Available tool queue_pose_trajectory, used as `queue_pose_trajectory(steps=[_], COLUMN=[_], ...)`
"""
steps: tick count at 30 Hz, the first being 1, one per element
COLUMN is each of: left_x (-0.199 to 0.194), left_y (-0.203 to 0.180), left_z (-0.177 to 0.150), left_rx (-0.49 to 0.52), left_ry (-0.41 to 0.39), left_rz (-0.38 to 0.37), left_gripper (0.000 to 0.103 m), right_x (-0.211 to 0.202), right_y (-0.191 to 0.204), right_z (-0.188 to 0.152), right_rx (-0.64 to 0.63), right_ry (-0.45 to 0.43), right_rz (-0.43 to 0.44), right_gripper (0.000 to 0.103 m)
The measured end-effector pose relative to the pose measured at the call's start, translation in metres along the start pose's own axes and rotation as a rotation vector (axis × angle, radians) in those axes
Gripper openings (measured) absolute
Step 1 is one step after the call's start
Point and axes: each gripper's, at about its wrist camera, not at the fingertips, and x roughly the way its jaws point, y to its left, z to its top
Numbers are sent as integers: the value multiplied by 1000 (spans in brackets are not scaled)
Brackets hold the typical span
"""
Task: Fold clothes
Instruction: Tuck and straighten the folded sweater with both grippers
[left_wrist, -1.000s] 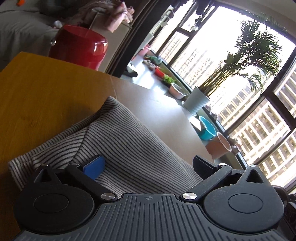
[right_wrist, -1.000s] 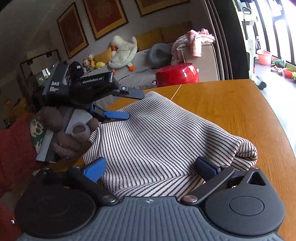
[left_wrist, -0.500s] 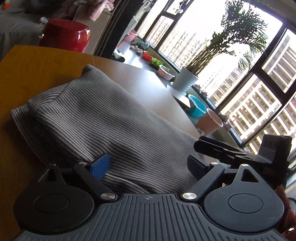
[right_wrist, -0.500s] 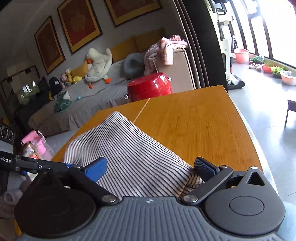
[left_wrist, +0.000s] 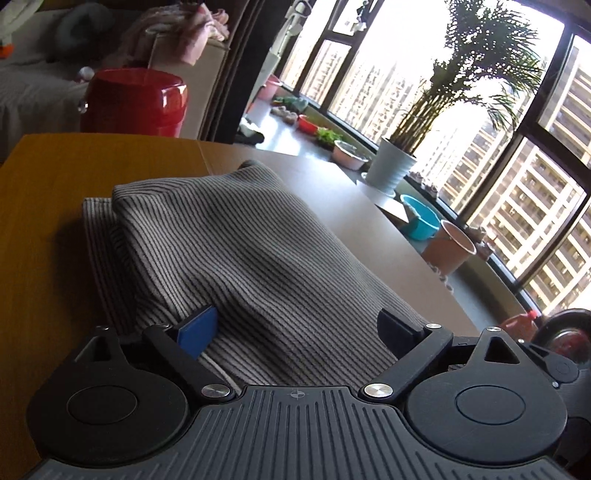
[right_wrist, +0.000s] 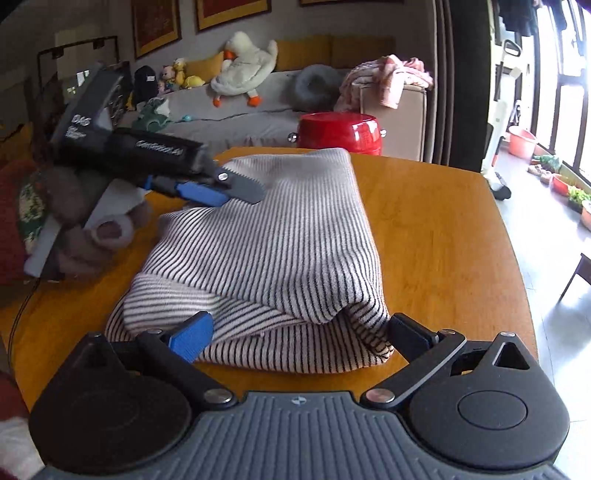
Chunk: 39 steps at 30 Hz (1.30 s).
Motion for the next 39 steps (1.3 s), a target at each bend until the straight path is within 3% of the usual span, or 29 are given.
queue_pose_trajectory(steps=[5,10,13,16,18,31,39], left_x=[-15,-48,-57,-54,-47,-32,-30], left_y=[-8,-10,-3,5,11,11,9], left_z=[1,-5,-12,-20,-26,-37,-39], left_rx=[44,37,-18,-74,-94,-65,-92], left_ry=[-53,-98,-78,-41,-16,-3,-20], left_rz=[106,106,70,38,36,-24,-12], left_gripper=[97,97,95,92,92,98,103], right_x=[-18,-21,-7,19,42,25,23], right_y=[1,-40,-56,-59,-59,-35,-18], right_z=[12,35,38,37,36,3,2], right_rx=[-5,228,371,472,515,416,392], right_ry=[-61,-172,-219,-214,-149,-60,-73], right_rz=[63,69,142,231,259,307,219], right_gripper=[103,103,103,103,103,103,103])
